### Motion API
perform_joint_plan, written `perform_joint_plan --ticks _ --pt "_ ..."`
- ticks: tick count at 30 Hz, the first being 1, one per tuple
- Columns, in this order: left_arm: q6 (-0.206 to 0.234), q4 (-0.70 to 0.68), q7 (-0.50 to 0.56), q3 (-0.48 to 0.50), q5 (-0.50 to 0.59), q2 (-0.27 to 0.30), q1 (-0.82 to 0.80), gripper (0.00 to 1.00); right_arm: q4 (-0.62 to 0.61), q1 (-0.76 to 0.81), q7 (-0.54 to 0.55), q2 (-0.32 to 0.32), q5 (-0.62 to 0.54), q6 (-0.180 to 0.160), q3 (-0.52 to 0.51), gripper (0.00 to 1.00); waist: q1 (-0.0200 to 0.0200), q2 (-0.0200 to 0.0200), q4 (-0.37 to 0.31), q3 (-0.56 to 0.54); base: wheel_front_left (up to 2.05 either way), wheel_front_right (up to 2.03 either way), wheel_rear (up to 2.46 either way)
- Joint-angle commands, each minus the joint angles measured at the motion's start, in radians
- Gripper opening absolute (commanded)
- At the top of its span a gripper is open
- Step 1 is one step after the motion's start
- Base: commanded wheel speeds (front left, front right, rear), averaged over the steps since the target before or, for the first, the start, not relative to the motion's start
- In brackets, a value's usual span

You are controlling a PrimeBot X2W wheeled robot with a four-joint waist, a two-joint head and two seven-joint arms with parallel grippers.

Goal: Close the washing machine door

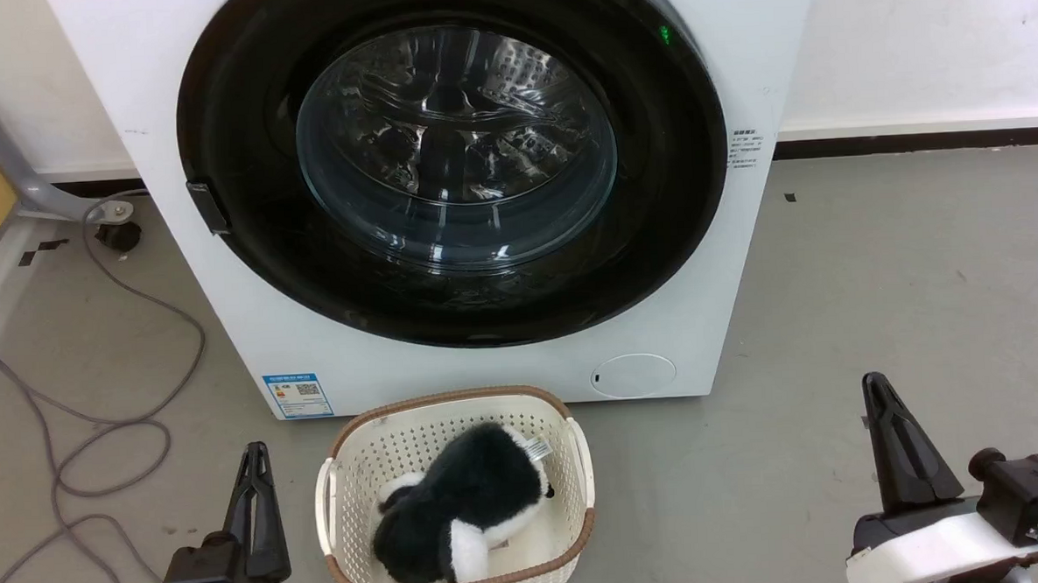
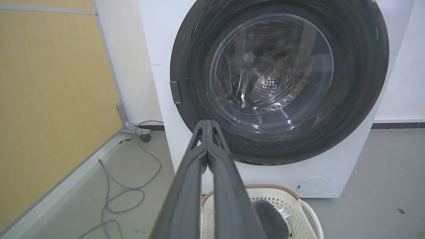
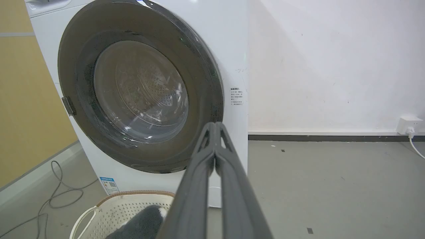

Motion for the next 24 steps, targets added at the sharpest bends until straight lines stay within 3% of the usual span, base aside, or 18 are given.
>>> perform_joint_plan --ticks 1,24 --pt "-0.007 -0.001 0.004 0.002 0.003 -0.001 -0.007 0.00 -0.006 0.001 0.005 0.000 -0.010 0.000 0.001 0.00 0.0001 -0.0001 0.000 0.000 0.00 0.00 0.00" --pt "-0.031 -0.005 0.051 0.003 0.008 -0.006 -0.021 0.00 -0.022 0.002 0.052 0.001 -0.035 0.000 0.008 0.00 0.0001 -0.0001 0.008 0.004 0.00 0.00 0.00"
